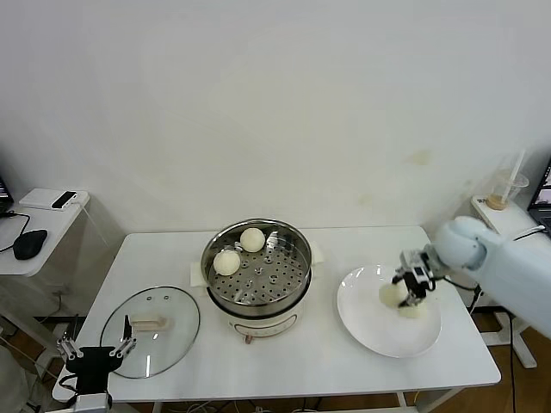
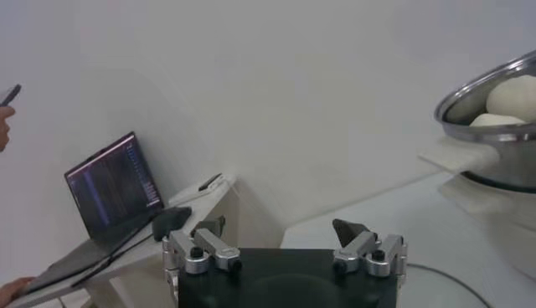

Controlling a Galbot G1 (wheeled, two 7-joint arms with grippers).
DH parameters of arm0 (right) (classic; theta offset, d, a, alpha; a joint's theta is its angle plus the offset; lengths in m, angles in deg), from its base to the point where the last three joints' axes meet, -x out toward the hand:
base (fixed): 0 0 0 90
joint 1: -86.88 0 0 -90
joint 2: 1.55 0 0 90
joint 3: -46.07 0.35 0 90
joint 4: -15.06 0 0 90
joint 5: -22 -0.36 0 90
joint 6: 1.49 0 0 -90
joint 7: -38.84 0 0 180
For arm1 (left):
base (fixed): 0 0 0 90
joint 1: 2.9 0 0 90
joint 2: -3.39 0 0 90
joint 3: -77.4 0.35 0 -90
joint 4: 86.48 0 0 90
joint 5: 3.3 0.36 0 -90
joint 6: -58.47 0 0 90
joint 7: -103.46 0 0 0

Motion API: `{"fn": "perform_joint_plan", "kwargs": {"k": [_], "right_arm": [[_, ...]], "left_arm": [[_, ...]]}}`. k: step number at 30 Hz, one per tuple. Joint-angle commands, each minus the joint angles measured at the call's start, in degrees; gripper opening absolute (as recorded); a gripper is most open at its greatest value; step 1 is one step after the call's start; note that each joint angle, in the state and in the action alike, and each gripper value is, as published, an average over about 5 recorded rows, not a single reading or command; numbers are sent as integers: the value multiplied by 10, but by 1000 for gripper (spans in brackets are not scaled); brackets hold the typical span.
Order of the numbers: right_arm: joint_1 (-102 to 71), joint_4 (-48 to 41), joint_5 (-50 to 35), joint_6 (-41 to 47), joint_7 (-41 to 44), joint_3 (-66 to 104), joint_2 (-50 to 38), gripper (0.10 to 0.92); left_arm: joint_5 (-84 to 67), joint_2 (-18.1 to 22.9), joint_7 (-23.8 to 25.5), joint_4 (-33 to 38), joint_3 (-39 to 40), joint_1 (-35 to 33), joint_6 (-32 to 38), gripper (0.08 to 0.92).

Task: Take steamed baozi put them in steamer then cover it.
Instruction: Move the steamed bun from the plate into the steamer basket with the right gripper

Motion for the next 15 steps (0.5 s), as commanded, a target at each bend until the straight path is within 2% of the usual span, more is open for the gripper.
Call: {"fn": "perform_joint_plan", "kwargs": {"k": [1, 8, 15], "right_arm": [[174, -35, -67, -2, 3, -43, 69, 577], [281, -58, -104, 3, -19, -108, 170, 581], [289, -65, -118, 2, -47, -136, 274, 585]], "left_arm": [[-1, -2, 0, 4, -2, -1, -1, 823], [-3, -1, 1, 11, -9, -5, -2, 823], [-5, 4, 0, 12, -16, -11, -1, 823]]}}
